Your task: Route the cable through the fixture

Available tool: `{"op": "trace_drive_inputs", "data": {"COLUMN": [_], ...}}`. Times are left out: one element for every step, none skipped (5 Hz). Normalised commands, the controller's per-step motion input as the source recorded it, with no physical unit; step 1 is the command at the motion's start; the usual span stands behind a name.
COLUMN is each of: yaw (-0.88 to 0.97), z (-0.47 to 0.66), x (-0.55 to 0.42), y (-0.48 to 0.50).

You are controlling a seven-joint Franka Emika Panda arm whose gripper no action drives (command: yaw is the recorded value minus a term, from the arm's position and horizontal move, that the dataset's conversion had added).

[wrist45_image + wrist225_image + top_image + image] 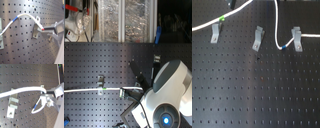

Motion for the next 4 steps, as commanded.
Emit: {"op": "trace_drive_inputs", "data": {"yaw": [0.00, -0.30, -0.58, -0.62], "z": [0.00, 0.29, 0.34, 0.30], "x": [0.026, -0.199, -0.120, -0.151], "y": [0.019, 0.493, 0.361, 0.308]}}
